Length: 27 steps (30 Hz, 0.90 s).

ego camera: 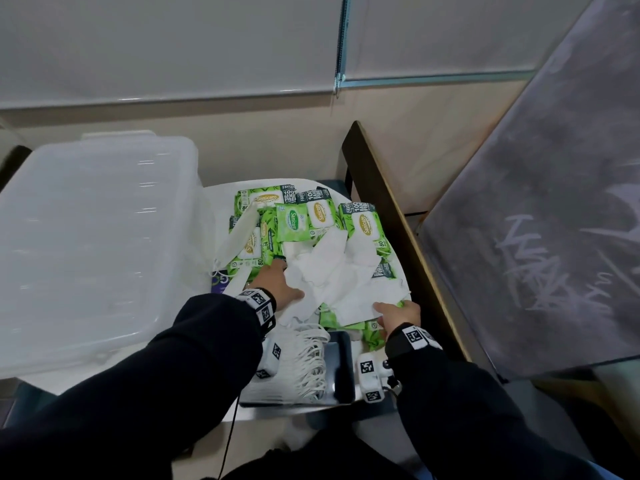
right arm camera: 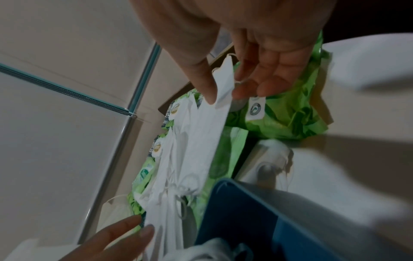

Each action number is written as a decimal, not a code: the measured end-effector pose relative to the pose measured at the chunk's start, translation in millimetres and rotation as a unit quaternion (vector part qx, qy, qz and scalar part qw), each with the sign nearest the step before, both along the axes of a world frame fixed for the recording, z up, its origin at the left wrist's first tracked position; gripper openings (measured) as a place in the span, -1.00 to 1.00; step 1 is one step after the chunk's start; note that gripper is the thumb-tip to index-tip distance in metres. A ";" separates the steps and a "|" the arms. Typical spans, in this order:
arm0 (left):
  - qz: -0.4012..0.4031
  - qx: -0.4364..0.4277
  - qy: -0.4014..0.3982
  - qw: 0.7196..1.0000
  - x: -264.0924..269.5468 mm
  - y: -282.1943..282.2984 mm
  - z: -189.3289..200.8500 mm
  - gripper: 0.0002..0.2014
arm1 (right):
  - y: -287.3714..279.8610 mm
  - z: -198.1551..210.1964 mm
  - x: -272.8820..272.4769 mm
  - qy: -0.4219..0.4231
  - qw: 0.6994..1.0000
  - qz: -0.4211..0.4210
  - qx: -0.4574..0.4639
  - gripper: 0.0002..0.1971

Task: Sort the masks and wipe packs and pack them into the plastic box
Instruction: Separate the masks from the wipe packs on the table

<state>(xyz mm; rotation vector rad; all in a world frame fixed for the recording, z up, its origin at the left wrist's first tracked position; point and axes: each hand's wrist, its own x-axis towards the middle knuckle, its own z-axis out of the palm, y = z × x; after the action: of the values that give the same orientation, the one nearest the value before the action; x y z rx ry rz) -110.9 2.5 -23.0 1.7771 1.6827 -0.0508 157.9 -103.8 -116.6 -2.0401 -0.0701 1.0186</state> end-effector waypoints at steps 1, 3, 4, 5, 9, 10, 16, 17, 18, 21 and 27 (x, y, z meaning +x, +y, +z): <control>-0.009 -0.006 0.021 1.000 2.6 1.8 -2.3 -0.08 | 0.0 8.6 -0.7 0.010 1.000 -0.004 0.007 -0.11; -0.024 -0.010 0.052 0.998 2.1 3.6 -5.3 -0.01 | -1.8 37.0 -7.7 0.034 0.999 -0.007 0.026 -0.33; -0.017 -0.004 0.051 0.999 1.8 7.0 -5.3 0.02 | 0.8 48.3 -7.5 0.049 0.998 0.001 0.029 -0.44; 0.002 0.005 0.046 0.999 -1.4 11.8 -4.6 0.03 | 4.5 58.8 -6.4 0.063 0.997 0.017 0.038 -0.54; 0.062 0.042 0.021 0.997 -24.3 30.0 19.1 -0.30 | 26.3 87.8 2.6 0.124 0.987 0.062 0.084 -0.88; 0.081 0.045 0.004 0.996 -28.2 31.9 29.6 -0.52 | 33.1 94.2 3.2 0.144 0.983 0.075 0.090 -0.92; 0.260 0.065 -0.286 0.920 -16.0 19.2 72.5 -0.84 | 71.3 119.8 -8.9 0.243 0.947 0.157 0.137 -0.53; 0.276 0.056 -0.334 0.900 -9.4 14.0 77.1 -0.87 | 75.5 123.2 -11.6 0.251 0.939 0.187 0.142 -0.57; 0.282 0.042 -0.372 0.884 -1.5 7.8 81.5 -0.92 | 79.7 124.4 -13.1 0.253 0.930 0.224 0.143 -0.64; 0.270 0.029 -0.419 0.867 19.0 -5.8 83.3 -0.89 | 90.1 131.3 -14.8 0.245 0.918 0.274 0.149 -0.73; 0.211 0.139 -0.422 0.871 28.5 -25.9 89.7 -0.74 | 100.9 136.3 -9.9 0.258 0.911 0.286 0.145 -0.76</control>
<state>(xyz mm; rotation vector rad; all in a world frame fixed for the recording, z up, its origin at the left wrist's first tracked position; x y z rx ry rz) -82.4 -23.4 66.7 1.2536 1.3823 1.0569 148.0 -2.8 19.6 -1.4434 -0.5322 1.7669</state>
